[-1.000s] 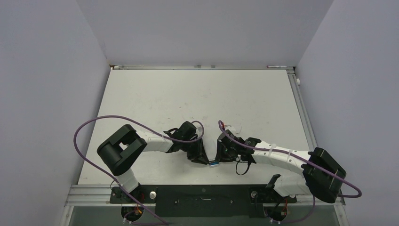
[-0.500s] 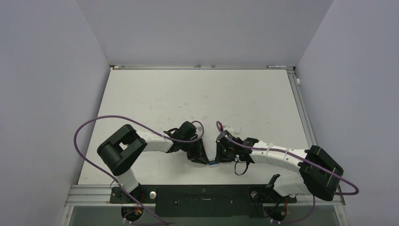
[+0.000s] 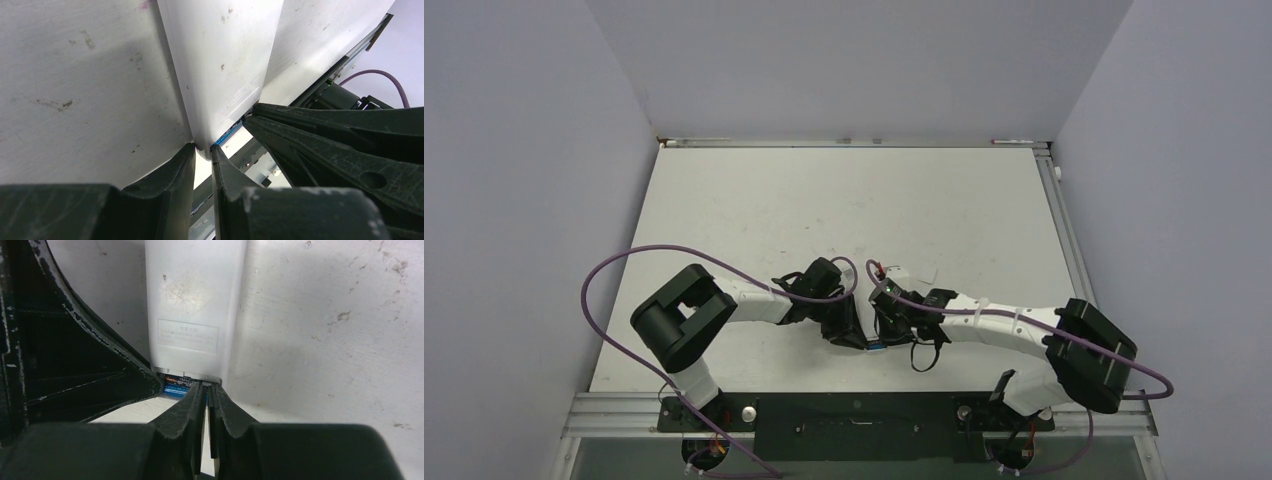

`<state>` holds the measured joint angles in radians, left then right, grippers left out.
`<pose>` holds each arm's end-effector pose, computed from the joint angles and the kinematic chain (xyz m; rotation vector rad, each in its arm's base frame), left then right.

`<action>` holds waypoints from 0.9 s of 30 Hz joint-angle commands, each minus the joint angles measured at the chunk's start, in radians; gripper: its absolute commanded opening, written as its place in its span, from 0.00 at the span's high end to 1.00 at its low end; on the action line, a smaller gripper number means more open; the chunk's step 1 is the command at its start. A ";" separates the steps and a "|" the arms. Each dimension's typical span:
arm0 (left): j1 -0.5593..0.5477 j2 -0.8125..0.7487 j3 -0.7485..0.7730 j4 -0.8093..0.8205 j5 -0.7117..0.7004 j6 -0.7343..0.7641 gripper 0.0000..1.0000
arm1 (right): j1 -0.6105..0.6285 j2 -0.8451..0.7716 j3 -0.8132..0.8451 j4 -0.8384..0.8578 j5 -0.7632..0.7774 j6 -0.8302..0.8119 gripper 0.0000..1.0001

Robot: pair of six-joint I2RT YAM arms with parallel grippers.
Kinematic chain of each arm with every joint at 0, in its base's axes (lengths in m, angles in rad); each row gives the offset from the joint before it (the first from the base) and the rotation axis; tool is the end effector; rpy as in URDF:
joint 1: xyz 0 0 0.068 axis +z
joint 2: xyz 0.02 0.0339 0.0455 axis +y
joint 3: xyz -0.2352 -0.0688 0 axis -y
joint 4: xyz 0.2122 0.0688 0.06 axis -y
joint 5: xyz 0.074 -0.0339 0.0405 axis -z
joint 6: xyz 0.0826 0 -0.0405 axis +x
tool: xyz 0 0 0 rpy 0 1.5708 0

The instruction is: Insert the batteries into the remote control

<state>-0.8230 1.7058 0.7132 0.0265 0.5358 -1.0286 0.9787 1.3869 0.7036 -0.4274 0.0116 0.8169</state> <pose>0.1733 -0.2489 0.0823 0.0496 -2.8493 1.1763 0.1397 0.2060 0.1170 -0.2227 2.7938 0.5031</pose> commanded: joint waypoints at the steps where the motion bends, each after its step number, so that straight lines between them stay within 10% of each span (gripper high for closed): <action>1: -0.001 0.009 0.021 0.024 0.001 0.013 0.85 | 0.053 0.091 0.014 -0.071 0.071 -0.020 0.91; 27: -0.002 -0.004 0.007 0.029 0.003 0.016 0.85 | 0.168 0.230 0.210 -0.262 0.267 -0.012 0.91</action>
<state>-0.8215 1.7084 0.7132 0.0257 0.5350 -1.0317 1.1469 1.5848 0.9112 -0.6487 0.2626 0.8062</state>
